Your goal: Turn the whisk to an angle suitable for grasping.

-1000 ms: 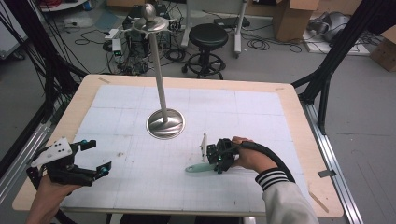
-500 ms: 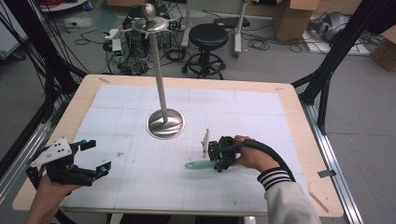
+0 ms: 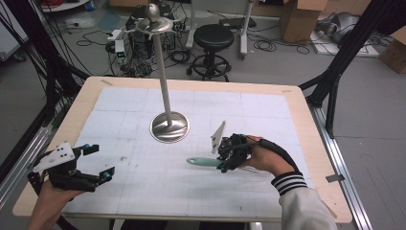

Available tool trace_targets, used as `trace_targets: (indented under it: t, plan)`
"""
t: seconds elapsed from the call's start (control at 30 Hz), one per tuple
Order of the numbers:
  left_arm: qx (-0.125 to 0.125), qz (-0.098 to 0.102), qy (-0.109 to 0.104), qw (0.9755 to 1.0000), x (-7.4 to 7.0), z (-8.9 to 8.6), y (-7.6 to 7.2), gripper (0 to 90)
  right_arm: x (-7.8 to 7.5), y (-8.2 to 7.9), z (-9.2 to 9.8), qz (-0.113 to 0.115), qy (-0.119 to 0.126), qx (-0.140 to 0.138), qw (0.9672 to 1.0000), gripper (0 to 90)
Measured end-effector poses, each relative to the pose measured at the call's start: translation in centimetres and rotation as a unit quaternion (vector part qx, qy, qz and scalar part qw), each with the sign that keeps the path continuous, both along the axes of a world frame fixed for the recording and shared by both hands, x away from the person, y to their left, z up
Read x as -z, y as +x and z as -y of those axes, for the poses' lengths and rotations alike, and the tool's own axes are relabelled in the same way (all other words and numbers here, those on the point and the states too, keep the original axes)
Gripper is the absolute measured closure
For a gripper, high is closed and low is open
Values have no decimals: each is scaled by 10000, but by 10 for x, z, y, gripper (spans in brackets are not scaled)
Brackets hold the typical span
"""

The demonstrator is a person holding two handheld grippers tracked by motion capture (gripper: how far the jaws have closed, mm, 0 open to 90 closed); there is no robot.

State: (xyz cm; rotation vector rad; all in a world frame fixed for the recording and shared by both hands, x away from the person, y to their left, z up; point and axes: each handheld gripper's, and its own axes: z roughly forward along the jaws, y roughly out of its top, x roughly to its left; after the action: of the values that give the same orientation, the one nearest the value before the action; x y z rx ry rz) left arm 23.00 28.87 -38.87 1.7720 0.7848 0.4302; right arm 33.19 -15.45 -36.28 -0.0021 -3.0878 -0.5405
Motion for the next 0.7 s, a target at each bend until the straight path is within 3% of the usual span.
trace_targets:
  t: [0.4, 0.7]
  plan:
    - [40, -7, 19, 10000, 0, 4, 2, 17, -25, -1, 13, -77, 820, 91, 9966, 694]
    - [27, 6, 30, 10000, 0, 3, 3, 17, -37, -3, 16, -166, 1193, 265, 9924, 694]
